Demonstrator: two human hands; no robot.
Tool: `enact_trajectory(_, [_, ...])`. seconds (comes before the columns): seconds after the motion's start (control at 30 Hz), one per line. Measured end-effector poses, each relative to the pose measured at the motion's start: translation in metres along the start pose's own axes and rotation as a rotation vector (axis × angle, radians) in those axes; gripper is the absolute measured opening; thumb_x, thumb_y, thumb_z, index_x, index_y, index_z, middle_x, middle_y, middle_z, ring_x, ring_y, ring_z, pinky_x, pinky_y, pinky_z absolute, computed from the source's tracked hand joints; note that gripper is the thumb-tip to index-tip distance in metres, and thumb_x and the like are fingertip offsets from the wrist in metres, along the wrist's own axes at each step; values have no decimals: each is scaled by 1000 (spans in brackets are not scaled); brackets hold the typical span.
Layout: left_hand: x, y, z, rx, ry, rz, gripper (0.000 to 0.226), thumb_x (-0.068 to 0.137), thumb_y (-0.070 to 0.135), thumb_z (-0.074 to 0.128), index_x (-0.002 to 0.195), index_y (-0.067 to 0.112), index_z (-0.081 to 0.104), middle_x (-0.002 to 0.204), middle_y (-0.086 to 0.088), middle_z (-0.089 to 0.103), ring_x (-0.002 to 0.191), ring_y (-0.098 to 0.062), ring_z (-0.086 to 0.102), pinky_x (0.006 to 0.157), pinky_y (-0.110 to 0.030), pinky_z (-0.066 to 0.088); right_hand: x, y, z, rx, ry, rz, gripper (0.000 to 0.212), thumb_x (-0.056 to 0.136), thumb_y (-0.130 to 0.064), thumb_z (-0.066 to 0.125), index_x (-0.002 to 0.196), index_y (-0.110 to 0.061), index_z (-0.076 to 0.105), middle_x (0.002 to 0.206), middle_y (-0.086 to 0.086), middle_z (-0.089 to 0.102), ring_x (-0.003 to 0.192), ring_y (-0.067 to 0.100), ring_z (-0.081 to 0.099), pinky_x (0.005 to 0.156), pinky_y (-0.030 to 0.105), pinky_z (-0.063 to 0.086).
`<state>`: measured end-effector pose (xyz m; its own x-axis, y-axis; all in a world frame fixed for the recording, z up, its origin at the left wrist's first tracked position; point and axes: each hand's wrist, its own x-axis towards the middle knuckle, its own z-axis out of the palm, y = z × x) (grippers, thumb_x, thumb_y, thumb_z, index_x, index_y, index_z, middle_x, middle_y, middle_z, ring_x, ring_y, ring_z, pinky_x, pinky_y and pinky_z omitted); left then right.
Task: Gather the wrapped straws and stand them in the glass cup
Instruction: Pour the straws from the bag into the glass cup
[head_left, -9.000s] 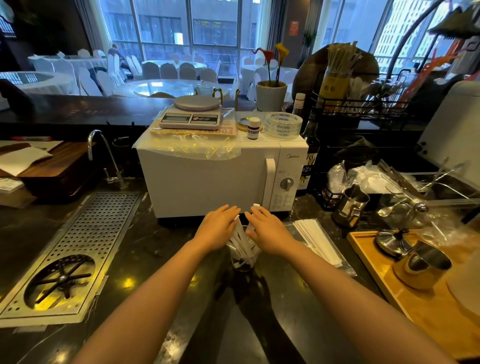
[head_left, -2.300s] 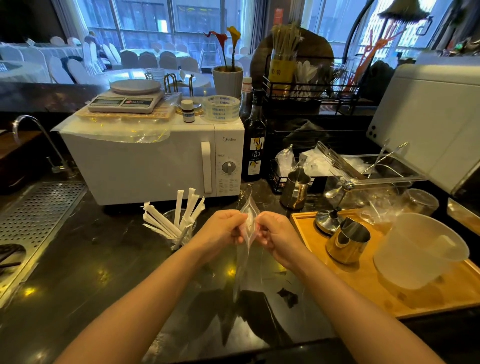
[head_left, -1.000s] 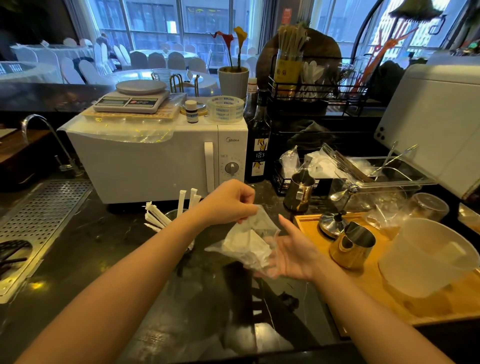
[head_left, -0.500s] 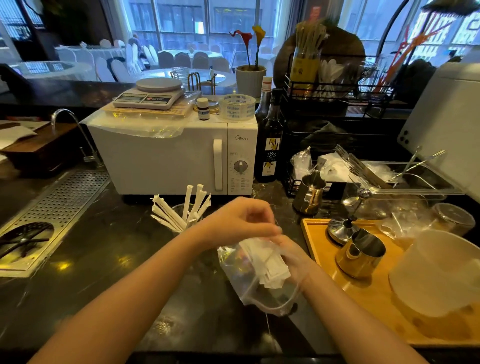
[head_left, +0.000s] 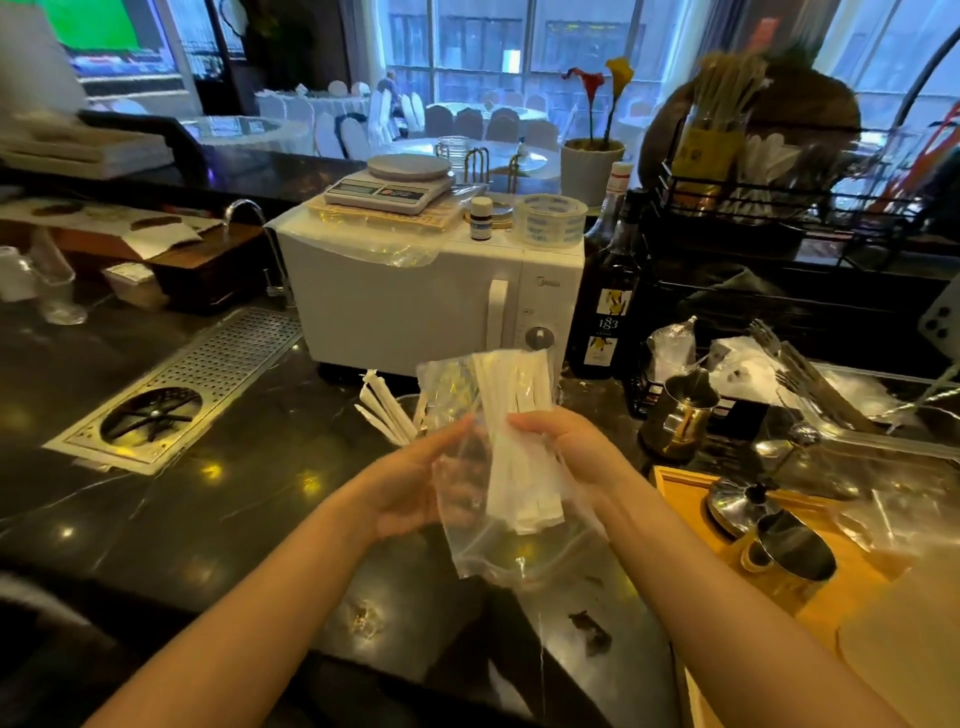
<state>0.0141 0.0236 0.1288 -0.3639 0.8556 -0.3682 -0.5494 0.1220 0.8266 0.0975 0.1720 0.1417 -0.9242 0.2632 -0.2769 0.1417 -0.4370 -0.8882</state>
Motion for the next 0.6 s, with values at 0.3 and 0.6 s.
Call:
enact_trajectory(0.3, [10,63,-21,346,101,177,29,78,15,63,104,25,54,109,-5,64,102,-24,64,87,-39,54,59,-29,42,-79,-79,-151,31,88,-2,49,116,-15,51,93,3,62,82,17,63,62,29,56])
enact_trajectory(0.6, [44,133,-68,552,137,428,43,78,2,63,101,37,54,97,2,70,87,-13,70,67,-26,58,126,-64,73,-207,5,-332,30,87,-6,54,114,-19,49,108,10,61,98,25,62,79,39,55])
